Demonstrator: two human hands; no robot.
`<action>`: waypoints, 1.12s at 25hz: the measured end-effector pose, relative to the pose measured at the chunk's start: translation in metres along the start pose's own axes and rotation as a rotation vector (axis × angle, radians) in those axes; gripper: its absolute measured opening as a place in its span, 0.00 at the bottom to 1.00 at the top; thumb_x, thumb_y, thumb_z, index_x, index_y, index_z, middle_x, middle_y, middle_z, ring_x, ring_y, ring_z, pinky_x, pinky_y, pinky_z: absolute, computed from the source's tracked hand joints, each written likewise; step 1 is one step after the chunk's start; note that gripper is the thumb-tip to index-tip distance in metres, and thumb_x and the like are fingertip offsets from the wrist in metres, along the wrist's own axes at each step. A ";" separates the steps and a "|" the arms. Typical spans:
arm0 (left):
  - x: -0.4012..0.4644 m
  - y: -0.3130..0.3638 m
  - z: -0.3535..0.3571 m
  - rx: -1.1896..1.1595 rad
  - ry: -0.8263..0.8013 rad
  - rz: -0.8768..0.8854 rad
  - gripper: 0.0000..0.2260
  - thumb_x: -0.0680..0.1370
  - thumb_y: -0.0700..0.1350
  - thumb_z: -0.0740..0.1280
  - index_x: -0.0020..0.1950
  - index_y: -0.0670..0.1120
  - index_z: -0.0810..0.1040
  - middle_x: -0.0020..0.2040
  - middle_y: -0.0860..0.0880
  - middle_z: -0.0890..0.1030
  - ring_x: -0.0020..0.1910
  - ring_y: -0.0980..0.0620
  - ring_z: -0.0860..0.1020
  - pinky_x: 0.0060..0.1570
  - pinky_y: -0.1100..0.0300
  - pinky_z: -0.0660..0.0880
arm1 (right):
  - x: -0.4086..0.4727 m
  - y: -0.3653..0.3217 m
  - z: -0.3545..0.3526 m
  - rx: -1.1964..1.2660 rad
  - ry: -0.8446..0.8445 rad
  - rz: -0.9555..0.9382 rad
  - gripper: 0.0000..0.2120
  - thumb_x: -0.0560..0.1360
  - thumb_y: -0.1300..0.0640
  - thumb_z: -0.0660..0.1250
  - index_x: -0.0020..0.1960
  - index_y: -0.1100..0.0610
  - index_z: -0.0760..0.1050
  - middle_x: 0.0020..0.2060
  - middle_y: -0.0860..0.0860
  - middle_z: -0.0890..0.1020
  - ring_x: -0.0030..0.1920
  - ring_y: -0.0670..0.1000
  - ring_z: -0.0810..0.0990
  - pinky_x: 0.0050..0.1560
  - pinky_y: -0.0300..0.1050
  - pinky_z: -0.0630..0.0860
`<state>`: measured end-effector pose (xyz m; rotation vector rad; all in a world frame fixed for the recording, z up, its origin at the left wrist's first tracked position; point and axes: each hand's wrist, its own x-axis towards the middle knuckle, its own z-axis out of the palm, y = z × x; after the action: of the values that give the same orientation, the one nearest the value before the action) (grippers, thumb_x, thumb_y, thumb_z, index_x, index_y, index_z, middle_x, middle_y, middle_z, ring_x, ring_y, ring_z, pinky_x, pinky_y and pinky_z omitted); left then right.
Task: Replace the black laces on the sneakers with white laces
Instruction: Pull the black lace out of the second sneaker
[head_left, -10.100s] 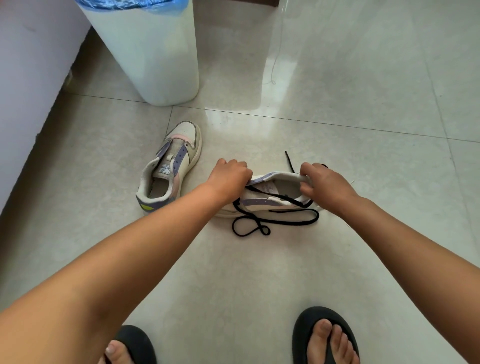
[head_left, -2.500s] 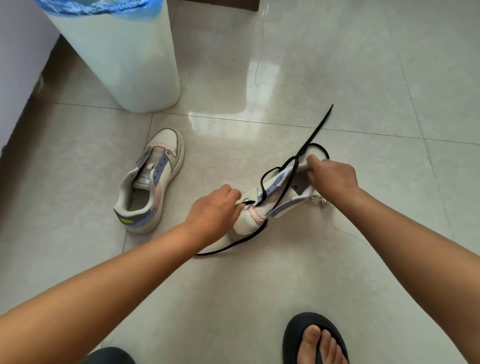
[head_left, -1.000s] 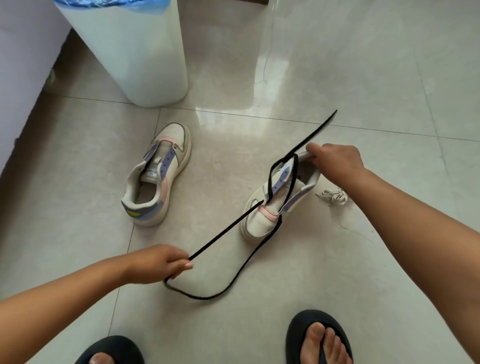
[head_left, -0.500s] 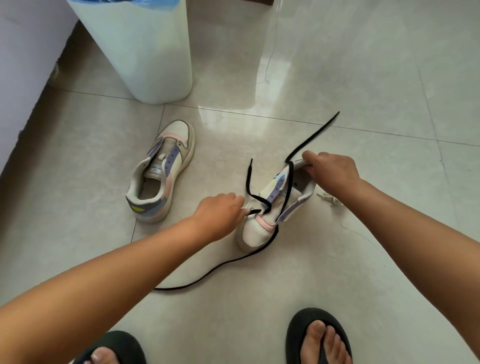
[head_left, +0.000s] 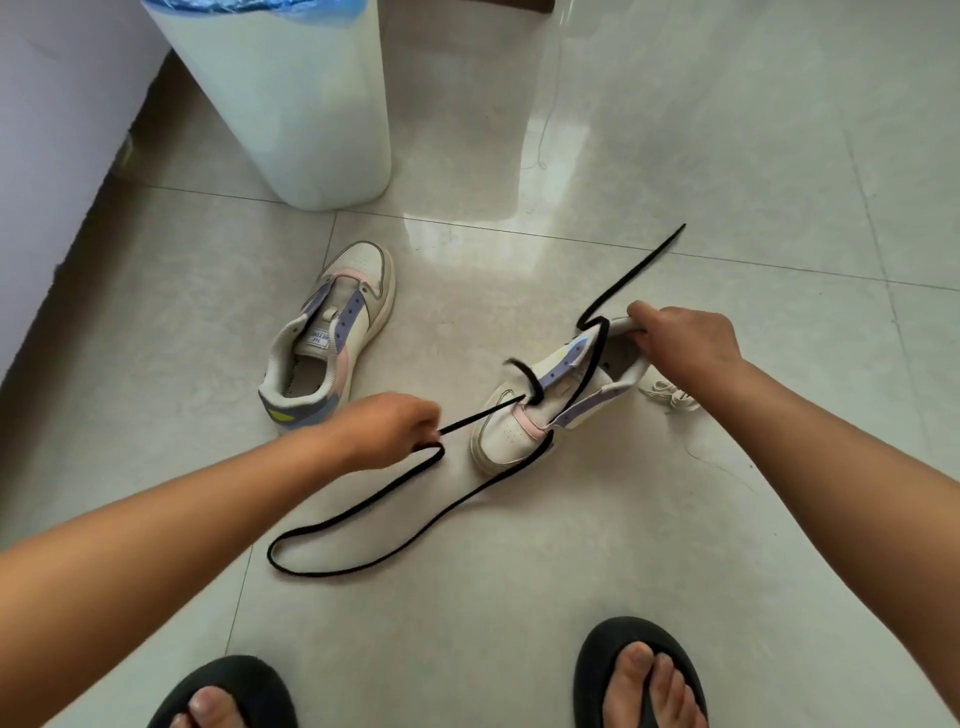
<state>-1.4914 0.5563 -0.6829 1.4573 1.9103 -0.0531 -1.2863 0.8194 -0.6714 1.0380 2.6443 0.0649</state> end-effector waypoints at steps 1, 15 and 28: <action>-0.014 -0.019 0.002 0.035 -0.070 -0.035 0.09 0.81 0.48 0.59 0.42 0.48 0.70 0.43 0.48 0.75 0.44 0.48 0.73 0.41 0.58 0.67 | 0.001 0.002 -0.001 -0.006 -0.007 0.013 0.09 0.81 0.52 0.54 0.55 0.55 0.69 0.38 0.52 0.74 0.38 0.55 0.72 0.31 0.42 0.58; -0.033 -0.003 0.004 0.325 0.127 -0.137 0.14 0.82 0.54 0.51 0.52 0.46 0.69 0.53 0.48 0.77 0.52 0.45 0.77 0.39 0.55 0.67 | -0.007 -0.009 0.003 0.118 -0.021 0.099 0.10 0.78 0.54 0.56 0.57 0.56 0.68 0.44 0.56 0.78 0.43 0.58 0.76 0.36 0.45 0.64; 0.024 0.102 0.005 0.534 0.094 0.010 0.18 0.77 0.37 0.61 0.66 0.44 0.67 0.63 0.44 0.74 0.59 0.44 0.75 0.48 0.56 0.67 | -0.015 -0.023 -0.004 0.041 -0.088 0.126 0.09 0.79 0.54 0.55 0.56 0.57 0.67 0.47 0.57 0.80 0.48 0.60 0.78 0.38 0.45 0.64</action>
<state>-1.4047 0.6108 -0.6616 1.8382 2.0603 -0.5339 -1.2918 0.7926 -0.6670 1.1919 2.5100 -0.0082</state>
